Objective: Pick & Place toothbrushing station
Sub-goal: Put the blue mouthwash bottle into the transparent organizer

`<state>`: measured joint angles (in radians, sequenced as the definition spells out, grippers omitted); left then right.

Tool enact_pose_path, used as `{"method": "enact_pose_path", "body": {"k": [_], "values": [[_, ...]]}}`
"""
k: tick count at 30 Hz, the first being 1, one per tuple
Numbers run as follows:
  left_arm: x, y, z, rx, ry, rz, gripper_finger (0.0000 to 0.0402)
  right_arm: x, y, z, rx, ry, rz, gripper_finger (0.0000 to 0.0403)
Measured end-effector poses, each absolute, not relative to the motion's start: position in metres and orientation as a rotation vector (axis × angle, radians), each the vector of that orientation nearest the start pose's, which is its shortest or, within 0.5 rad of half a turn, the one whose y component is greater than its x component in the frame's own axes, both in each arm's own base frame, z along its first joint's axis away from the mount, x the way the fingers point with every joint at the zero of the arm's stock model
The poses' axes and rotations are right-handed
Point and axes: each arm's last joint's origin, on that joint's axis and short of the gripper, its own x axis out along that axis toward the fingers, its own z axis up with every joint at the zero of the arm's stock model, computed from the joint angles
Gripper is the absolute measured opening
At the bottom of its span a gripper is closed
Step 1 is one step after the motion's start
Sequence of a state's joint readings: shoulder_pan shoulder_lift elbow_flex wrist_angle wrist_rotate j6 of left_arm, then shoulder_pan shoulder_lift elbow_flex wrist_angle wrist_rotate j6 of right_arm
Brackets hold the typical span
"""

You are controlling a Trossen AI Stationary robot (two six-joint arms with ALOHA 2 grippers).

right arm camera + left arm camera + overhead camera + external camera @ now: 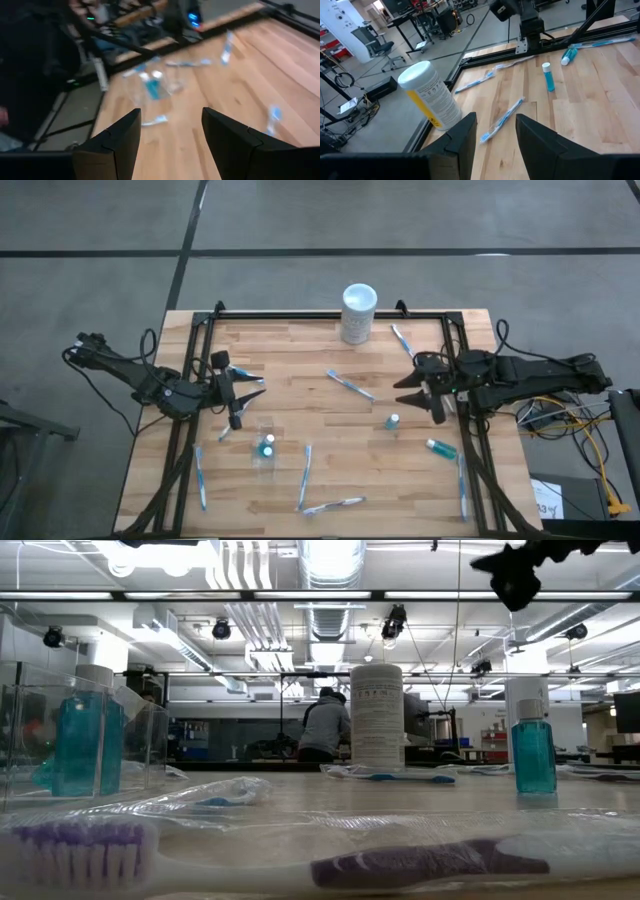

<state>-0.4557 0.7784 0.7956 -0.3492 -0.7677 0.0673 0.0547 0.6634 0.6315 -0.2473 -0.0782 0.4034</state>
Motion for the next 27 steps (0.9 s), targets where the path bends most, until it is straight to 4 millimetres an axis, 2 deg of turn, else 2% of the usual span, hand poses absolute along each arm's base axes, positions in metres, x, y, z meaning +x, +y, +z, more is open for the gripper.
{"method": "enact_pose_path", "body": {"k": [7, 16, 27], "values": [[0.152, -0.052, 0.324, 0.258, 0.284, 0.3, 0.0142, 0.151, 0.013, 0.292, 0.364, 0.298, 0.118, 0.0205], [0.152, -0.052, 0.324, 0.259, 0.285, 0.3, 0.0142, 0.141, 0.027, 0.295, 0.244, 0.29, 0.236, 0.0205], [0.152, -0.052, 0.324, 0.259, 0.285, 0.3, 0.0142, 0.142, 0.031, 0.298, 0.201, 0.254, 0.269, 0.0205]]}}
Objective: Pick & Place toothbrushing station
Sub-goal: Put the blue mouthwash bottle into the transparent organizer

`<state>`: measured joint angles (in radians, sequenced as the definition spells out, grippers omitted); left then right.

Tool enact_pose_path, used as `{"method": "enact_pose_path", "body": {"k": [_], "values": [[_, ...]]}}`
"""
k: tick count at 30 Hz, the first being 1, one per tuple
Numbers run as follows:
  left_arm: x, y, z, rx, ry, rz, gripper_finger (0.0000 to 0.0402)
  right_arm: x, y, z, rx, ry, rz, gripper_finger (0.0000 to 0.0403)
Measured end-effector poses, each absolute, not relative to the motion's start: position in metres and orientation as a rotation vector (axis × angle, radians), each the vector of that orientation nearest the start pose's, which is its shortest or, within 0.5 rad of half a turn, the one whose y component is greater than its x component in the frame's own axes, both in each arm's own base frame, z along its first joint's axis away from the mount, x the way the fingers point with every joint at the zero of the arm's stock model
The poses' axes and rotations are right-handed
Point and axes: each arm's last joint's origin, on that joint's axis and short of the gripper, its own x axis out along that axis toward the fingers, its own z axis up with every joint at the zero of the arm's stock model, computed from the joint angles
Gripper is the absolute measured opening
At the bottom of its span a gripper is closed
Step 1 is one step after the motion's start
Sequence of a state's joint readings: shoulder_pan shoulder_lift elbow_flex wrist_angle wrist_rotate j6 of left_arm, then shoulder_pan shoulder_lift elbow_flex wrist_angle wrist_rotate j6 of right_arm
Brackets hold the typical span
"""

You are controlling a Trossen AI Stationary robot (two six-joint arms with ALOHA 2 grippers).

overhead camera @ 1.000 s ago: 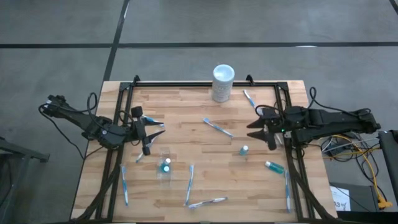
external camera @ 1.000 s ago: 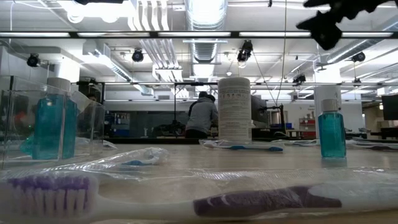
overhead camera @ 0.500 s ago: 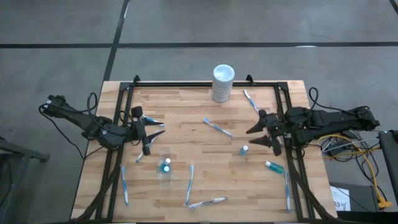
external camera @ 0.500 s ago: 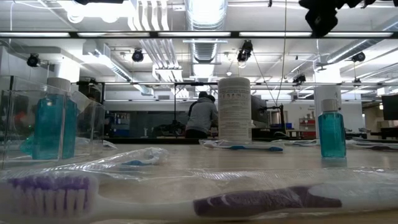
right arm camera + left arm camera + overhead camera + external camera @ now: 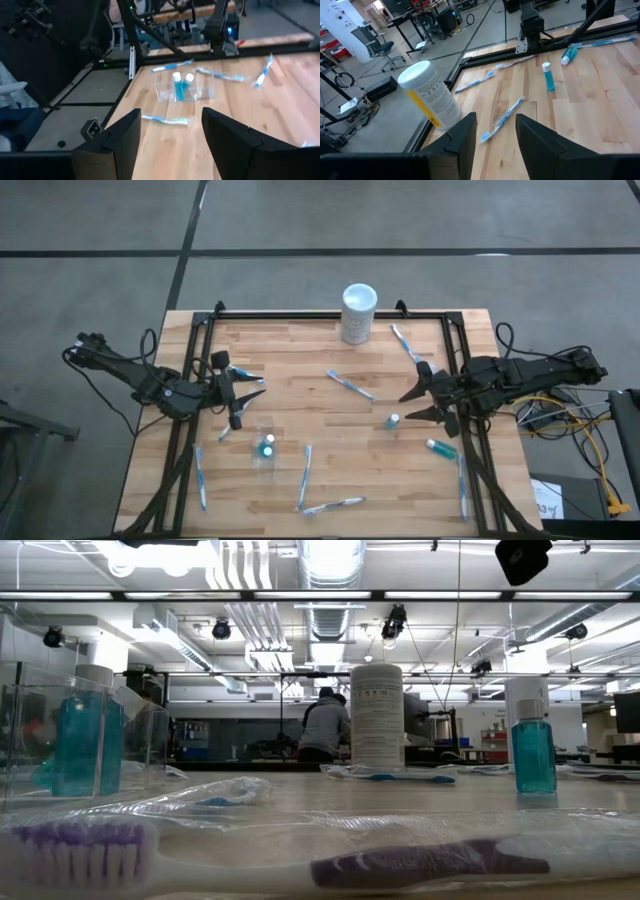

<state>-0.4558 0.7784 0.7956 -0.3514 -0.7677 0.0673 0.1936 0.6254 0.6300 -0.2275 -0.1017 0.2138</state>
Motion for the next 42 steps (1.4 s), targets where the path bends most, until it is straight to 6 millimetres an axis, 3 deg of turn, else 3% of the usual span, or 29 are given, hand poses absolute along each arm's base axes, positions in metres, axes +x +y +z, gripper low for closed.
{"method": "enact_pose_path", "body": {"k": [6, 11, 16, 23, 31, 42], "values": [[0.152, -0.052, 0.324, 0.259, 0.285, 0.3, 0.0142, 0.144, 0.031, 0.304, 0.145, 0.181, 0.283, 0.0205], [0.152, -0.052, 0.324, 0.259, 0.286, 0.3, 0.0142, 0.149, 0.032, 0.299, 0.131, 0.224, 0.275, 0.0205], [0.152, -0.052, 0.324, 0.26, 0.286, 0.3, 0.0142, 0.153, 0.03, 0.28, 0.175, 0.348, 0.157, 0.0205], [0.152, -0.052, 0.324, 0.26, 0.286, 0.3, 0.0142, 0.15, 0.03, 0.249, 0.147, 0.375, 0.163, 0.0205], [0.152, -0.052, 0.324, 0.26, 0.286, 0.3, 0.0142, 0.144, 0.029, 0.213, 0.309, 0.44, 0.127, 0.0205], [0.152, -0.052, 0.324, 0.26, 0.286, 0.3, 0.0142, 0.136, 0.028, 0.171, 0.311, 0.572, 0.097, 0.0205]]}}
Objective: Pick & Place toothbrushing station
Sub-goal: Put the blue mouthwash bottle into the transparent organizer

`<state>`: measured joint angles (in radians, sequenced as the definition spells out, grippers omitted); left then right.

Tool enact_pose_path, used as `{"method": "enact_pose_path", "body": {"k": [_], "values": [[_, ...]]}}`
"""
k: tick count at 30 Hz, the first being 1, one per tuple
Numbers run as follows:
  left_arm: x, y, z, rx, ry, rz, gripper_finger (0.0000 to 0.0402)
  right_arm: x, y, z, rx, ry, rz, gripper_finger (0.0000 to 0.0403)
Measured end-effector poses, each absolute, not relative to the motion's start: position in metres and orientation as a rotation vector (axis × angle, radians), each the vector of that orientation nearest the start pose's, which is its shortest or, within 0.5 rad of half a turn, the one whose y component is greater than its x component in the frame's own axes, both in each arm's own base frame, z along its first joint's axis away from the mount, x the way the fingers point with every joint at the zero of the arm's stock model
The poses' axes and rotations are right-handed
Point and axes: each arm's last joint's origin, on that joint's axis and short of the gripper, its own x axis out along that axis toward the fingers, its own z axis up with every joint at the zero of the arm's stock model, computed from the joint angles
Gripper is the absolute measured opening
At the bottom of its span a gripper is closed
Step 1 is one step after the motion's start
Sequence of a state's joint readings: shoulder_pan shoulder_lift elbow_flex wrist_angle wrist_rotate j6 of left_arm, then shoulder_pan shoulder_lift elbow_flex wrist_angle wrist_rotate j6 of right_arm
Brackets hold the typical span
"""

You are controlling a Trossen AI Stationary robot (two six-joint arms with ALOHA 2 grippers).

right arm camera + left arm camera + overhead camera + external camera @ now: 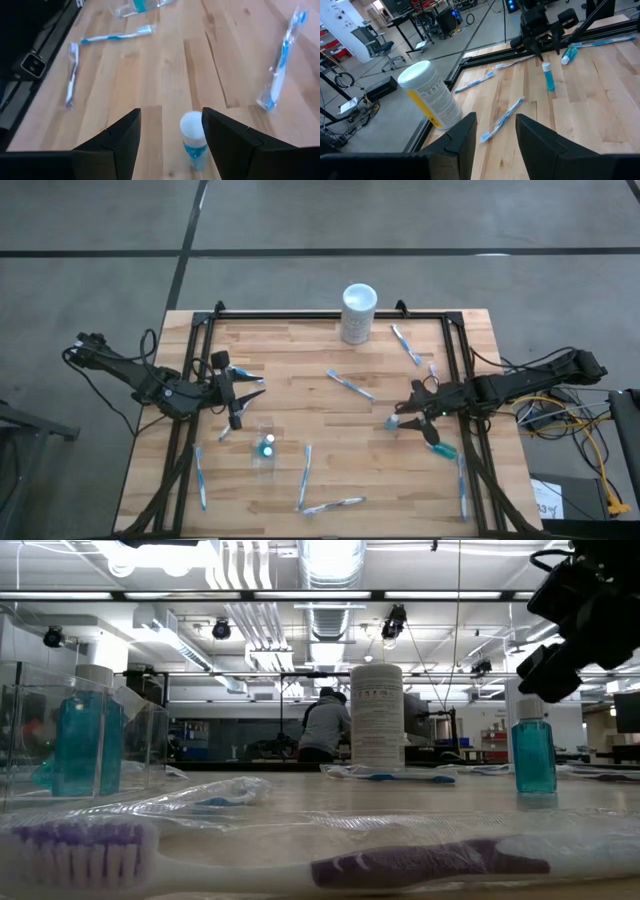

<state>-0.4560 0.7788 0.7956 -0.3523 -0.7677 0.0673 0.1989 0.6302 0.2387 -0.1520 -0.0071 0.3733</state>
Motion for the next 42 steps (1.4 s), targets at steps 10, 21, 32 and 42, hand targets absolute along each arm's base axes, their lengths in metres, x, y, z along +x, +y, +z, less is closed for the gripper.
{"method": "enact_pose_path", "body": {"k": [10, 21, 32, 42], "values": [[0.152, -0.052, 0.324, 0.26, 0.286, 0.299, 0.0142, 0.134, 0.025, 0.162, 0.233, 0.577, 0.051, 0.0205], [0.152, -0.052, 0.324, 0.26, 0.286, 0.299, 0.0142, 0.133, 0.023, 0.156, 0.156, 0.561, -0.006, 0.0205], [0.152, -0.052, 0.324, 0.26, 0.286, 0.299, 0.0142, 0.136, 0.024, 0.153, 0.213, 0.554, -0.01, 0.0205], [0.152, -0.052, 0.324, 0.26, 0.286, 0.3, 0.0142, 0.148, 0.027, 0.14, 0.205, 0.594, 0.004, 0.0205]]}}
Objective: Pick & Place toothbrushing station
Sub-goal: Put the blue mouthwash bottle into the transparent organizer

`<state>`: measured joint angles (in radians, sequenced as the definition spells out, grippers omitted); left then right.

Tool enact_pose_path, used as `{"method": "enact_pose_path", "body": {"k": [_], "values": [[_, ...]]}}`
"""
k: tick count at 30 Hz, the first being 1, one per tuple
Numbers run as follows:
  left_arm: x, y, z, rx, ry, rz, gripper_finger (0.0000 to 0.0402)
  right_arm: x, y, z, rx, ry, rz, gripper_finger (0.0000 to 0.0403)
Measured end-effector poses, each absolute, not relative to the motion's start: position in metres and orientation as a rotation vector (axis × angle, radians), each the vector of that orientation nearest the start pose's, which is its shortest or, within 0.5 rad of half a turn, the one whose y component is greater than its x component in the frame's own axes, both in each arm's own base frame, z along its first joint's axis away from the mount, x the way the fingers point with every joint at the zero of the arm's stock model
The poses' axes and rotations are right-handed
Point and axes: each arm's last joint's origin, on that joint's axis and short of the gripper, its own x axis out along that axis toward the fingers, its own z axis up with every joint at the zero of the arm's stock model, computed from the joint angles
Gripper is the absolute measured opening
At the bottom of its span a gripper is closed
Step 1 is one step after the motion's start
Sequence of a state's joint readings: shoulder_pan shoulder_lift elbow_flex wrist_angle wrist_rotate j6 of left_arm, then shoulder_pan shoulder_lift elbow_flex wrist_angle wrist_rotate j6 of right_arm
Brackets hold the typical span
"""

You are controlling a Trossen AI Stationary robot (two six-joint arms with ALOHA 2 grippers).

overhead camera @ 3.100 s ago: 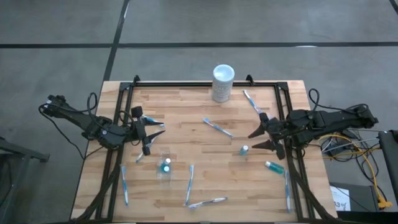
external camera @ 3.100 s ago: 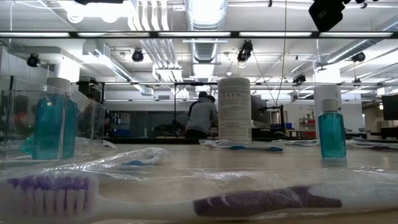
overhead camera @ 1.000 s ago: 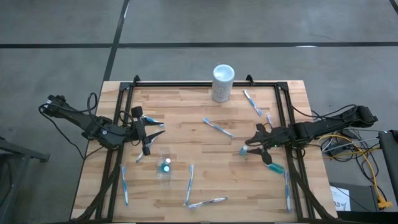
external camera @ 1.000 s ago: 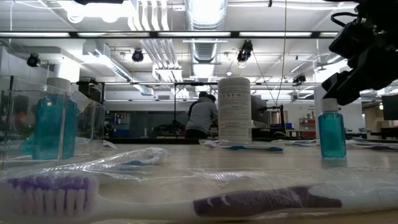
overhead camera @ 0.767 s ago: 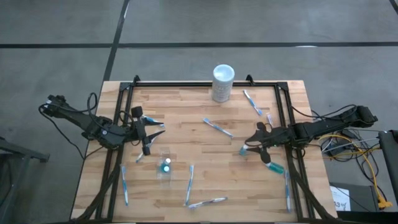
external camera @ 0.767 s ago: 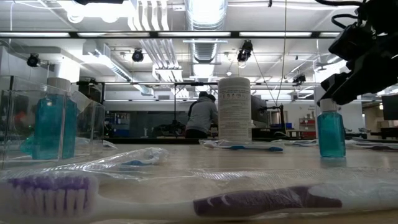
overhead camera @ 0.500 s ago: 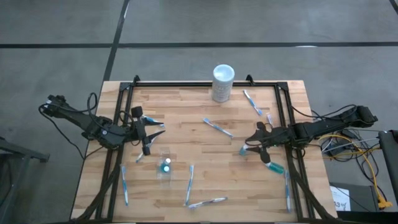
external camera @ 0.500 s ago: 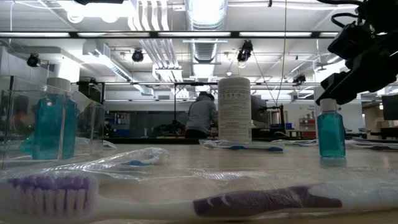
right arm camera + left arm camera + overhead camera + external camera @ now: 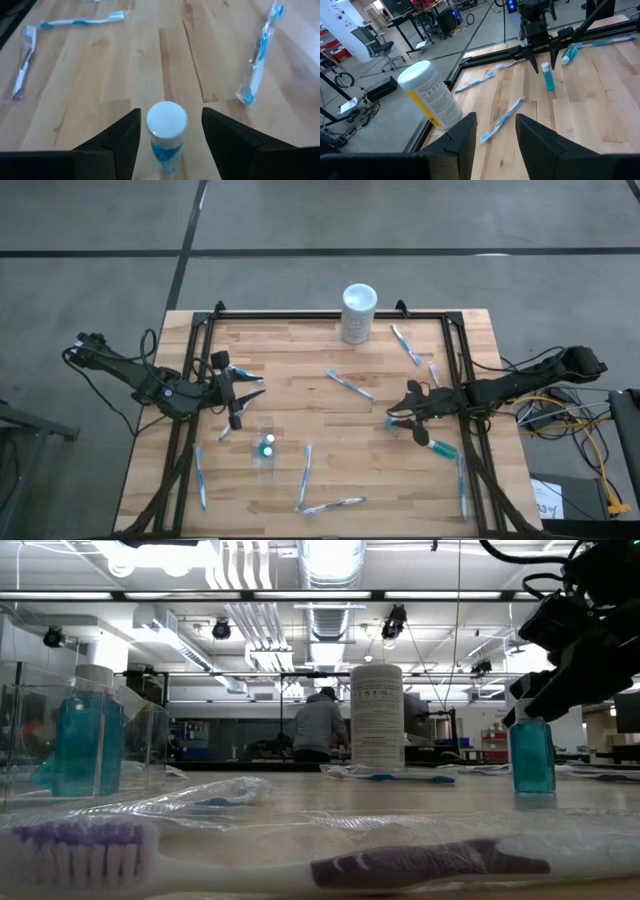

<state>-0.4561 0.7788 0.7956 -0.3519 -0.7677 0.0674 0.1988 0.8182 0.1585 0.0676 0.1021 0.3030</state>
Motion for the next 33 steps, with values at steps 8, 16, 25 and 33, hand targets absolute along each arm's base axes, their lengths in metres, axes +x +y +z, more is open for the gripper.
{"method": "enact_pose_path", "body": {"k": [8, 16, 25, 33], "values": [[0.1522, -0.0523, 0.3239, 0.26, 0.286, 0.299, 0.0142, 0.1532, 0.0281, 0.1366, 0.209, 0.609, 0.009, 0.0198], [0.1522, -0.0523, 0.3239, 0.26, 0.286, 0.3, 0.0142, 0.1543, 0.0282, 0.1382, 0.205, 0.604, 0.007, 0.0171], [0.1522, -0.0523, 0.3239, 0.26, 0.286, 0.3, 0.0142, 0.1543, 0.0279, 0.1379, 0.202, 0.605, -0.003, 0.0118], [0.1522, -0.0523, 0.3239, 0.26, 0.286, 0.3, 0.0142, 0.1545, 0.0279, 0.1383, 0.202, 0.601, -0.003, 0.0089]]}}
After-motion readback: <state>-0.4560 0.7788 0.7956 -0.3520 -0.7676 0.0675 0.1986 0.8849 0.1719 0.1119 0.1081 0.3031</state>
